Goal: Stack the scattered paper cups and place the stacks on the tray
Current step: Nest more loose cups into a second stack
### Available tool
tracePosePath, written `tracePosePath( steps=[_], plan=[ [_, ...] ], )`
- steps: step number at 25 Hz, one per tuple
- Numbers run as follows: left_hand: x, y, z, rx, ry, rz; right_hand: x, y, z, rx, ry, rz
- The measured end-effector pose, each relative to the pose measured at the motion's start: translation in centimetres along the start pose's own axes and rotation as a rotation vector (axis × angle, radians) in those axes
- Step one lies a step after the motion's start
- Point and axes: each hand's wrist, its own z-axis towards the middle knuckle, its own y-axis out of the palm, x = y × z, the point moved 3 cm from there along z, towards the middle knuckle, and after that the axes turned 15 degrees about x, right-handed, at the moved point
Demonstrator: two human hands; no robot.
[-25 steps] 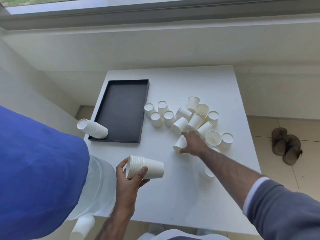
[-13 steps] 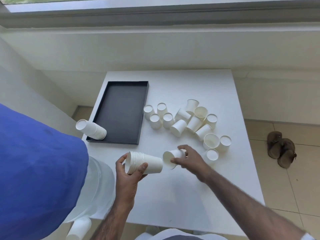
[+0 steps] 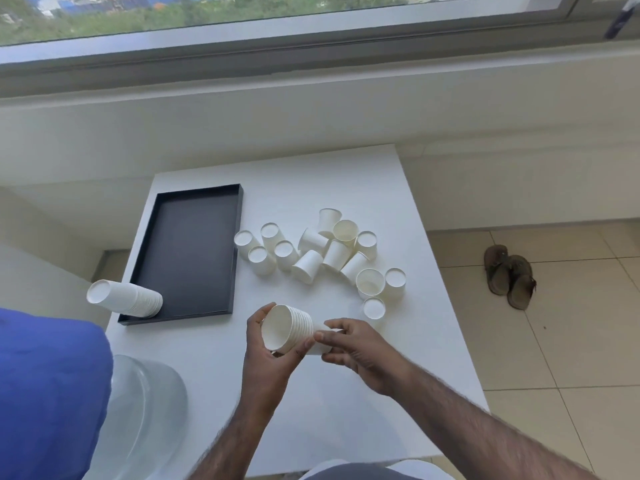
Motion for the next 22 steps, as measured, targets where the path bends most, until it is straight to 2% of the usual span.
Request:
tracePosePath(
  steps=[4, 6, 7, 9, 10, 11, 12, 15, 22],
  plan=[
    [-1.2, 0.5, -0.6, -0.073, -0.075, -0.035, 1.0, -0.7, -0.2, -0.15, 0.032, 0.018],
    [-1.6, 0.5, -0.7, -0.098, -0.081, -0.008, 1.1, -1.1, -0.2, -0.105, -0.05, -0.091],
    [-1.7, 0.5, -0.7, -0.095, -0.081, 0.005, 1.0, -1.8, 0.1, 0.016, -0.15, -0.268],
    [-1.4, 0.1, -0.8, -0.075, -0.061, 0.059, 0.5, -3.9, 0.7, 0.317, -0.497, -0.927],
    [-1.3, -0.1, -0.8, -0.07, -0.042, 0.099, 0.4, -4.5, 0.8, 0.39, -0.651, -1.242],
    [-1.3, -0.4, -0.8, -0.073, -0.028, 0.128, 0.6, -5.2, 1.0, 0.397, -0.715, -1.437],
    [-1.4, -0.6, -0.8, -0.08, -0.021, 0.149, 1.1, -5.6, 1.1, 0.361, -0.696, -1.534],
    [-1.6, -1.3, -0.8, -0.067, 0.0, 0.189, 2.9, -6.0, 1.6, 0.282, -0.64, -1.611],
    [-1.0, -2.5, -0.6, 0.01, 0.018, 0.121, 4.8, -6.8, 2.1, 0.436, -0.658, -1.685]
  ],
)
